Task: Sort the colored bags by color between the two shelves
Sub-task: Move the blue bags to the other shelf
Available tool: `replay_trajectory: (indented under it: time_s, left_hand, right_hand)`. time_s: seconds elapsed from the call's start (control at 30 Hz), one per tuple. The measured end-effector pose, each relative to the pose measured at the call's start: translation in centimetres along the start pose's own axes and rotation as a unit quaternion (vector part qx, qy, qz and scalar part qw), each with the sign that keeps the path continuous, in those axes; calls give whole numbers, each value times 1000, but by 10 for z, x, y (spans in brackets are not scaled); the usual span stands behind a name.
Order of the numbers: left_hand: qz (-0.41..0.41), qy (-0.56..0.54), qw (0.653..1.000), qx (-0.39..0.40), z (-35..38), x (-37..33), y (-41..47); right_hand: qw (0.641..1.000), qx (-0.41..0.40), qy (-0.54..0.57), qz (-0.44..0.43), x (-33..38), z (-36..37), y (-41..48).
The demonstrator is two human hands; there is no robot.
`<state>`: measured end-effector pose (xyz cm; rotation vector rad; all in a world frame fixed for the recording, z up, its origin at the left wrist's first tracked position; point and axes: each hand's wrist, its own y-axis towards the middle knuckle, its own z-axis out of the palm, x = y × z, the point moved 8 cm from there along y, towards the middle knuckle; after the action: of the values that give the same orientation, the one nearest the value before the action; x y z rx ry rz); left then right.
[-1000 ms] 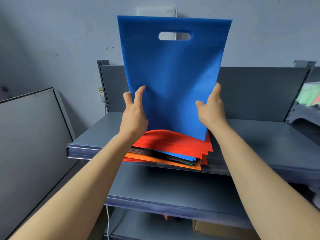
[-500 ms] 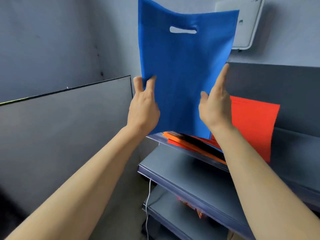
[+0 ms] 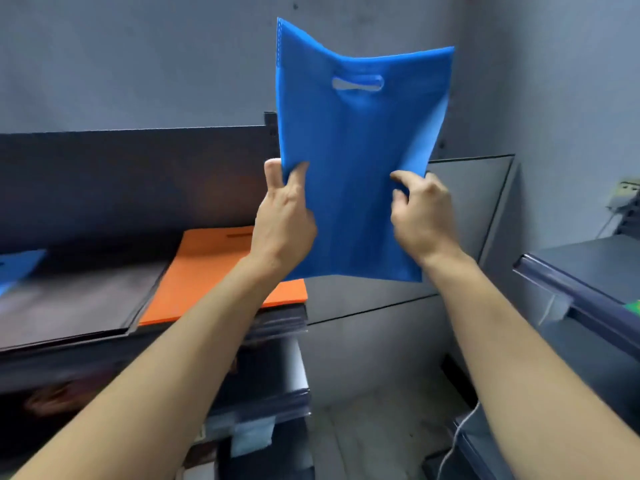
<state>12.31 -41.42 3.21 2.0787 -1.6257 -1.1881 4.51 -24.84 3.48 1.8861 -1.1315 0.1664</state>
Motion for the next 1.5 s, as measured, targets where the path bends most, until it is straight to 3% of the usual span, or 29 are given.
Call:
replay_trajectory:
  time_s: [0.33,0.63,0.87,1.03,1.3,1.5]
  left_hand:
    - [-104,85,988,-82,-164,197,-38]
    - [-231,191,945,-129,-275,311,-86]
    - [-286,259,911,-145,-316,357,-107]
    - [-308,255,905,-146,-335,394,-110]
    - [-274,204,932,-120,-362,481,-91]
    - [-252,173,952,-19,-377,557,-78]
  right_hand:
    - [987,66,100,-107,211,149,-38]
    - [948,170,181,-199,353,239,-76]
    - [920,237,222,-218,405,292,-93]
    - [916,260,212,-219,433,326,-98]
    - [935,259,179,-162,474,381,-101]
    - [958,247,94,-108,510,428,-122]
